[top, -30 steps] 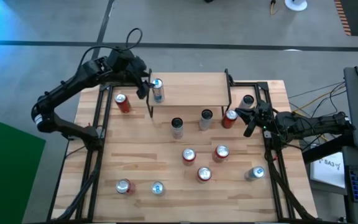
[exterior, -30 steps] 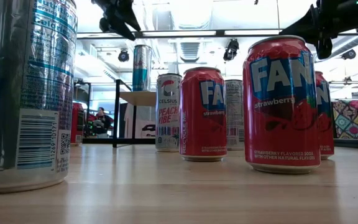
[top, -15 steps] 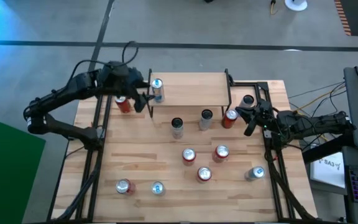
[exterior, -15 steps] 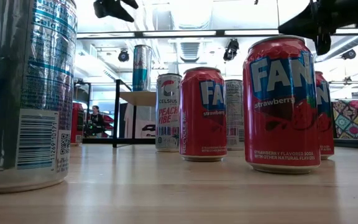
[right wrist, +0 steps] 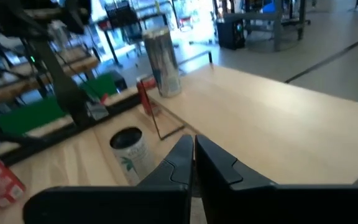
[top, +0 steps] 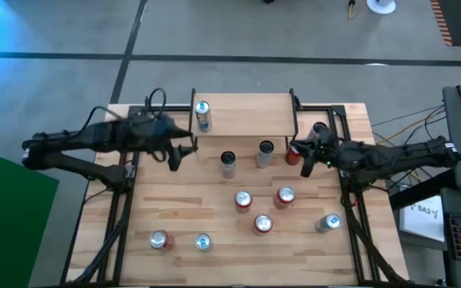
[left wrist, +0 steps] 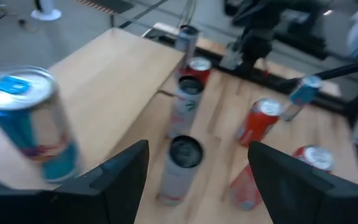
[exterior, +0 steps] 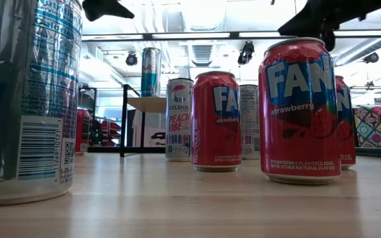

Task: Place canned beverage on shelf
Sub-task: Put the middle right red soda can on the shelf

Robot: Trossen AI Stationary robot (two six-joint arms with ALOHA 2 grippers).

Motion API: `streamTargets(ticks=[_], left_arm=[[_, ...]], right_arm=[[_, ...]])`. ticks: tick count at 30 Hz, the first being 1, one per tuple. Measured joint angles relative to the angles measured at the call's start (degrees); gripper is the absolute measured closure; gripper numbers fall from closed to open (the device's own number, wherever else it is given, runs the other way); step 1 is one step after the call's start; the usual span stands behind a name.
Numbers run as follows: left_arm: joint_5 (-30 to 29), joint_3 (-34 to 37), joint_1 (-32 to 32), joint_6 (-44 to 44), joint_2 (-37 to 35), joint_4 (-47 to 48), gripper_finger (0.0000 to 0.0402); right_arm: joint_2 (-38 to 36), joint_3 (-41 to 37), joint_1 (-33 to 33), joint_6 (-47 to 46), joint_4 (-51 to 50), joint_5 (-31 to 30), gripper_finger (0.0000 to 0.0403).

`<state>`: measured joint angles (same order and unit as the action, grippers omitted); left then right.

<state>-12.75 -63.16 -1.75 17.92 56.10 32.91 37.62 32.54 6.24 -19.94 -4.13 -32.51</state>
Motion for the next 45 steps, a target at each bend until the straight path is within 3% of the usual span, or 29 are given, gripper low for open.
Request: streamTargets(ticks=[11,23,30,45], left_arm=[[-5.4,11.9,11.4,5.8,-2.9,-12.8,0.0141],[-12.2,17.4,20.2,11.9,-1.5,-18.5,0.0141],[-13.8,18.3,23.9,14.2,-1.0,-21.5,0.0141],[-13.9,18.0,28.9,17.1,3.5,-24.0,0.0141]], right_arm=[[8.1,6.6,0.0,-4.6,-5.7,4.7,0.0394],[17.3,15.2,0.0,-8.4,-12.3,13.8,0.0394],[23.3,22.3,0.1,-14.0,-26.2,19.3,0.0394],[34.0,36.4,7.6,-25.4,-49.1,21.1,0.0394]])
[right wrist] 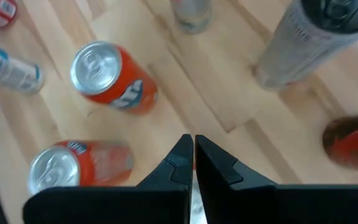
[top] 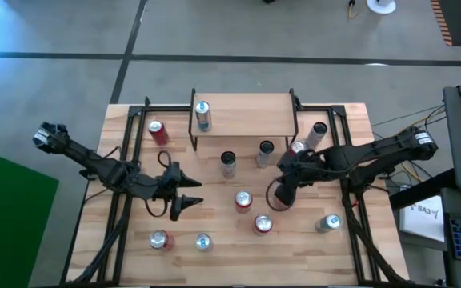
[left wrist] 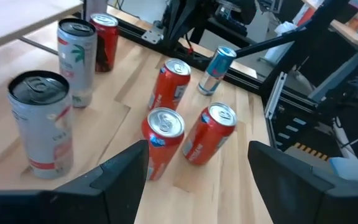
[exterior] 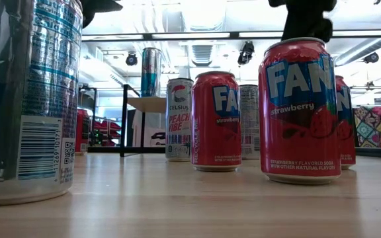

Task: Place canned beverage on shelf
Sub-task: Put the middle right red soda can on the shelf

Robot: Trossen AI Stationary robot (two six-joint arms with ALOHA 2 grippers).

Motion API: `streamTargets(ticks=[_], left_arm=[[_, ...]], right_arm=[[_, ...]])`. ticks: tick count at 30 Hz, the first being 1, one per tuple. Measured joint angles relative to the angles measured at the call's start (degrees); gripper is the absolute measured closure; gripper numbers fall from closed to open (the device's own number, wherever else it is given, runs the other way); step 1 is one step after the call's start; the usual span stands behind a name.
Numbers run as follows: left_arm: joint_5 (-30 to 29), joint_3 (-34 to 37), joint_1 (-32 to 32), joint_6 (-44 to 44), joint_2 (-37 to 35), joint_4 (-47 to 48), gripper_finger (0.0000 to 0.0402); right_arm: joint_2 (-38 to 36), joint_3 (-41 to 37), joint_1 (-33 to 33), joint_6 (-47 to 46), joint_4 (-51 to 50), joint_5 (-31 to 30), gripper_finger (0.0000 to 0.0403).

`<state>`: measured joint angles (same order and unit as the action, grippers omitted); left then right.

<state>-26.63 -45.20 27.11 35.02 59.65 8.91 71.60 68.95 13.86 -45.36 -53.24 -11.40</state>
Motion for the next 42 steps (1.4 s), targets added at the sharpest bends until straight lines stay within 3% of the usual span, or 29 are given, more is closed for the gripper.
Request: streamTargets(ticks=[19,27,37,42], left_arm=[[-1.4,0.0,4.9,0.9,0.3,-3.5,0.0141],[-1.5,0.0,6.2,5.5,0.3,-3.1,0.0141],[-1.4,0.0,8.7,17.4,0.3,2.2,0.0141],[-2.1,0.0,9.8,17.8,0.3,1.7,0.0141]], right_arm=[[2.9,2.9,12.8,-13.6,-1.9,-0.1,0.0394],[2.8,2.9,16.8,-15.7,-2.0,0.1,0.0394],[3.1,2.9,20.2,-15.3,-2.6,6.3,0.0394],[3.1,2.9,20.4,-17.0,-6.9,10.4,0.0394]])
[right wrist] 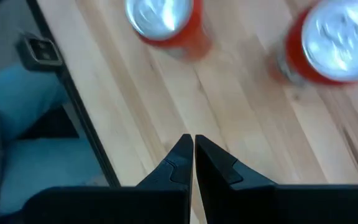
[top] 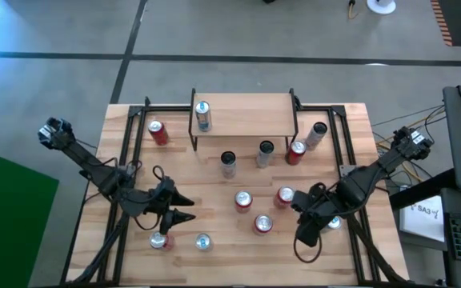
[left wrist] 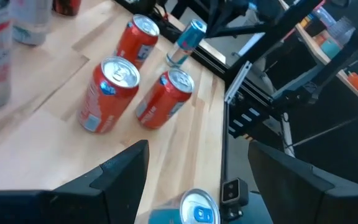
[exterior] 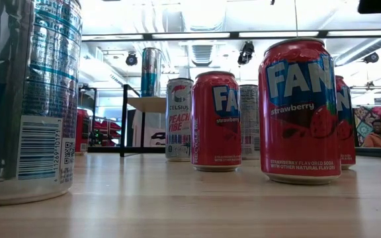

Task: Place canned beverage on shelf
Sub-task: Put the middle right red soda can on the shelf

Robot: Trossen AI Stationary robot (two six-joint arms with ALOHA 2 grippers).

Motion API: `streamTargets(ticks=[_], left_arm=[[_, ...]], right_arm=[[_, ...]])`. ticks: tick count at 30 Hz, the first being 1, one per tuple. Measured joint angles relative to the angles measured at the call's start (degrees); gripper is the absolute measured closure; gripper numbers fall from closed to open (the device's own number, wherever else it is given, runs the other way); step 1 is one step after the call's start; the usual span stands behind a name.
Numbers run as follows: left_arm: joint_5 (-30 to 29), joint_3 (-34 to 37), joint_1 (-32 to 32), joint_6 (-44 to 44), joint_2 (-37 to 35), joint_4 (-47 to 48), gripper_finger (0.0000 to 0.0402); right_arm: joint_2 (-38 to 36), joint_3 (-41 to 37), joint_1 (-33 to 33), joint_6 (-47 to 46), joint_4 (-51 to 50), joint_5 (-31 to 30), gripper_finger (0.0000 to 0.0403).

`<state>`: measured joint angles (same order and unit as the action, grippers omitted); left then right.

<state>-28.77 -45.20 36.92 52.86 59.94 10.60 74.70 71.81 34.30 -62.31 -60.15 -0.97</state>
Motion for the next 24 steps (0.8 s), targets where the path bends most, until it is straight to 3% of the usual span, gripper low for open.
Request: streamTargets(ticks=[12,24], left_arm=[[-5.3,0.0,0.0,-2.4,0.0,-0.3,0.0141],[-7.3,0.0,0.0,-6.7,0.0,-0.3,0.0141]], right_arm=[[0.3,0.0,-2.8,-10.1,-13.7,1.6,0.0394],[0.5,0.0,-13.9,-1.0,-13.2,0.8,0.0394]])
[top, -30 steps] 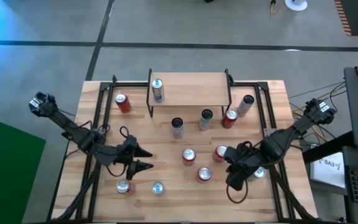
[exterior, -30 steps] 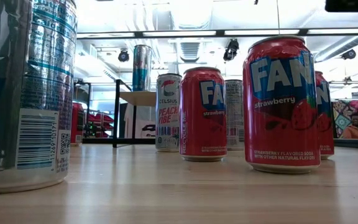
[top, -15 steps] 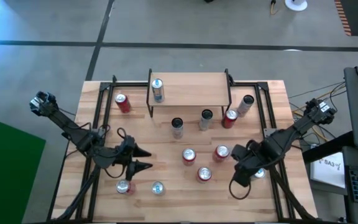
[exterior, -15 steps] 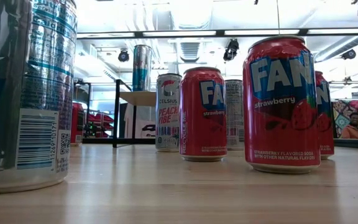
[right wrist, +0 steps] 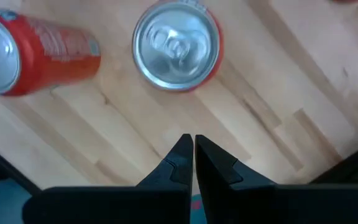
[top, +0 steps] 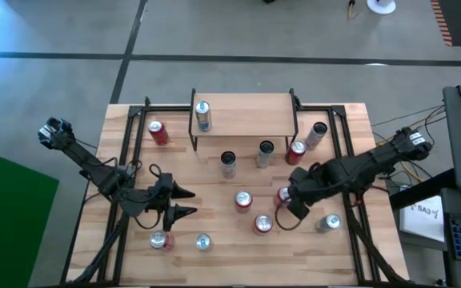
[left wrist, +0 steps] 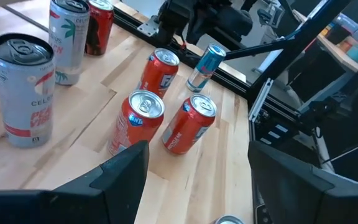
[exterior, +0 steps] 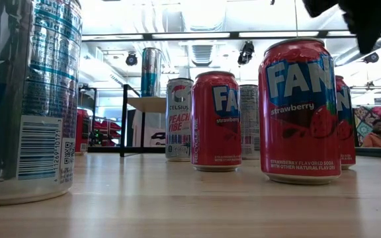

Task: Place canned beverage on shelf
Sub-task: Put the middle right red soda can on the shelf

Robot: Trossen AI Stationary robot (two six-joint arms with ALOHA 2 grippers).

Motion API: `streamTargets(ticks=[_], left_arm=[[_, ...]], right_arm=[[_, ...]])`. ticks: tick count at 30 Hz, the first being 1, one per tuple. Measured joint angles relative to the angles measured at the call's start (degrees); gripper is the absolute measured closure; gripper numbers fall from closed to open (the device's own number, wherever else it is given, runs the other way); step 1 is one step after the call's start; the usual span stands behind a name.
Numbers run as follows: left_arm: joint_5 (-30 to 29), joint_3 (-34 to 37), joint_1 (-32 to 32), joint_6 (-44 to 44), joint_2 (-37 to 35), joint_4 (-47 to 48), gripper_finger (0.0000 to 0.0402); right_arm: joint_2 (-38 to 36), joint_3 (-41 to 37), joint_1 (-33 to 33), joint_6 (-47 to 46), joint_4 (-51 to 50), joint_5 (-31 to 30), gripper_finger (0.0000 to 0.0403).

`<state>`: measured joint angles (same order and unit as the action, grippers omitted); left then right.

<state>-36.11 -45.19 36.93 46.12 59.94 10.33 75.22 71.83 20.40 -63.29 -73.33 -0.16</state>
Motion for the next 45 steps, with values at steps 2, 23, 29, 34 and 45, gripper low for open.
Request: streamTargets(ticks=[2,23,29,34,45], left_arm=[[-0.3,0.0,0.0,-0.8,0.0,0.0,0.0141],[-1.0,0.0,0.0,-5.2,0.0,1.4,0.0141],[-1.0,0.0,0.0,-5.2,0.0,1.5,0.0141],[-1.1,0.0,0.0,-5.2,0.0,1.8,0.0141],[-5.1,0.0,0.0,-8.0,0.0,2.6,0.0141]], right_arm=[[0.0,0.0,-1.7,1.4,0.4,0.0,0.0394],[6.6,3.2,-7.7,9.6,5.7,2.4,0.0394],[8.1,6.9,-7.0,14.4,4.9,3.2,0.0394],[7.9,7.1,-5.5,22.5,4.2,1.2,0.0394],[6.8,7.1,1.0,30.0,4.9,-8.1,0.0394]])
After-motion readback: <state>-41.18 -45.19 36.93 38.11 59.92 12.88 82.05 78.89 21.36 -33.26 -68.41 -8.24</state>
